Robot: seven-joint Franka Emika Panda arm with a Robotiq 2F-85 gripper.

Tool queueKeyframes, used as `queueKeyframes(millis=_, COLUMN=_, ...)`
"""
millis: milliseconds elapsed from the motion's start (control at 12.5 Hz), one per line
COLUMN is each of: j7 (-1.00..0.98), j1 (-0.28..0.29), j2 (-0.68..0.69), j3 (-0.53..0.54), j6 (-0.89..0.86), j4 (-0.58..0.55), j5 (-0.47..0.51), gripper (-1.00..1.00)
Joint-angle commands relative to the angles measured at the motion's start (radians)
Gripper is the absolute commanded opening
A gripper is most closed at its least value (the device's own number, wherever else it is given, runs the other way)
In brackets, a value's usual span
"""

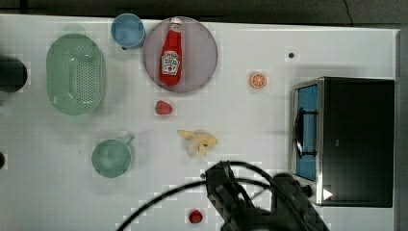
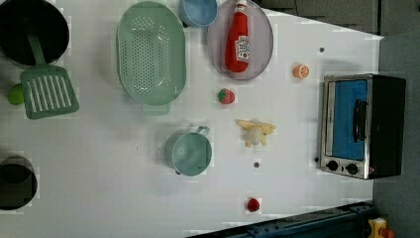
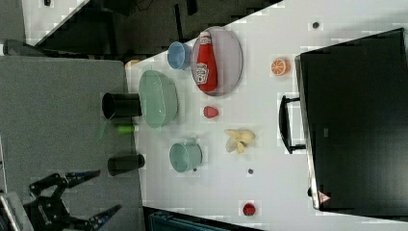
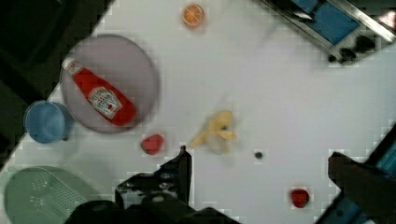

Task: Pick banana from table and place on oven.

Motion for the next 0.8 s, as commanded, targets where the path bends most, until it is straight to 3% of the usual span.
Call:
queueKeyframes(millis=80, j7=0.029, j1=0.021, j2=0.153, j3=0.003, j6=-0.010, j4=-0.075, j5=0.001, gripper=1.00)
queueKeyframes(millis=800, j7=0.028, j1=0.024, j2=0.421, j3=0.033, j6=0.485, j4=-0.296, j5=0.001, gripper=1.00)
